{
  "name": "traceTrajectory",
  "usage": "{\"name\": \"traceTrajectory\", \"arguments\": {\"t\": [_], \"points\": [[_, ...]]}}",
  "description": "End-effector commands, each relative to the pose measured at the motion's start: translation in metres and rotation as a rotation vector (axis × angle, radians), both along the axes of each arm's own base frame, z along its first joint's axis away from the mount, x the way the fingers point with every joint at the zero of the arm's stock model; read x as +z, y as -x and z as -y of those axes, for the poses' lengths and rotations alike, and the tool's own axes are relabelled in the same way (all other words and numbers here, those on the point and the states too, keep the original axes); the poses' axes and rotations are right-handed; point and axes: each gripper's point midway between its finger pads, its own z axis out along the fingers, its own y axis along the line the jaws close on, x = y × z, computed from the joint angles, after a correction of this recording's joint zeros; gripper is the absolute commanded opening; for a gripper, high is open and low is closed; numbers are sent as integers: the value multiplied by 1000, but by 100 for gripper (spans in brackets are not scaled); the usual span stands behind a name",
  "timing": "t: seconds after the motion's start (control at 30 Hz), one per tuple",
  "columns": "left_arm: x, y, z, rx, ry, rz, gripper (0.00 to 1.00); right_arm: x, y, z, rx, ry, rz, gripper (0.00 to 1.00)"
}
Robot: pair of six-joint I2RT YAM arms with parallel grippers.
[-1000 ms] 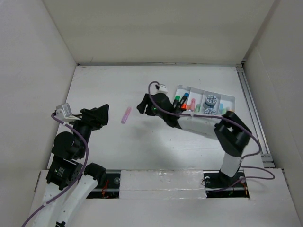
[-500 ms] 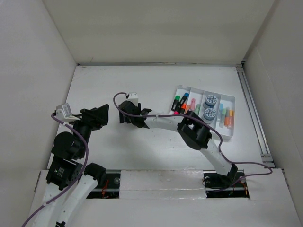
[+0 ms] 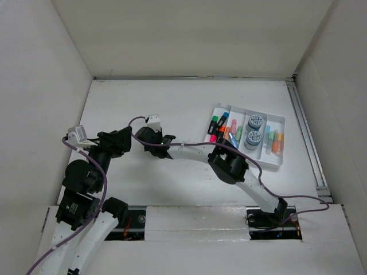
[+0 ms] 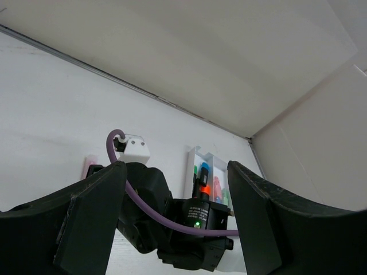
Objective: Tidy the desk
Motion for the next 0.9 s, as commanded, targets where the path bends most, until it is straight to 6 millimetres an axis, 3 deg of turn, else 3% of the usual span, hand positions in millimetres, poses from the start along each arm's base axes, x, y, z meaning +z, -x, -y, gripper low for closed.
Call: {"name": "traceTrajectory", "arguments": {"t": [0.0,0.27,0.37,0.4,0.43,0.5,0.53,0.6,0.63,0.67,0.73,0.77,0.8,0.83,0.87], "points": [[15,3,1,-11,15,55,67,-11,4,5,-2,60,-3,47],[15,3,2,-17,15,56,67,-12,-1,11,-11,68,2,51],[14,3,2,-17,14,54,67,-8,-4,13,-11,54,2,29],[15,3,2,-18,15,55,67,-12,-4,15,-15,56,4,16],[15,3,2,-17,15,55,67,-5,-4,16,-20,40,12,12],[14,4,2,-17,15,55,67,-1,-3,17,-36,4,21,5],[14,4,2,-18,15,55,67,-4,2,28,-53,5,17,3],[15,4,2,-17,15,56,67,21,-1,26,-69,-62,51,2],[15,4,2,-18,14,57,67,10,7,40,-71,-43,38,2],[15,4,2,-17,15,55,67,48,6,37,-72,-140,81,1],[15,4,2,-18,14,57,67,71,12,48,-67,-217,92,1],[15,4,2,-21,14,58,67,95,11,71,-82,-276,111,1],[14,4,2,-21,13,57,67,115,11,75,-84,-359,125,1],[15,4,3,-24,14,58,67,128,11,88,-95,-397,132,1],[14,4,3,-25,11,57,67,118,5,120,-140,-393,123,1]]}}
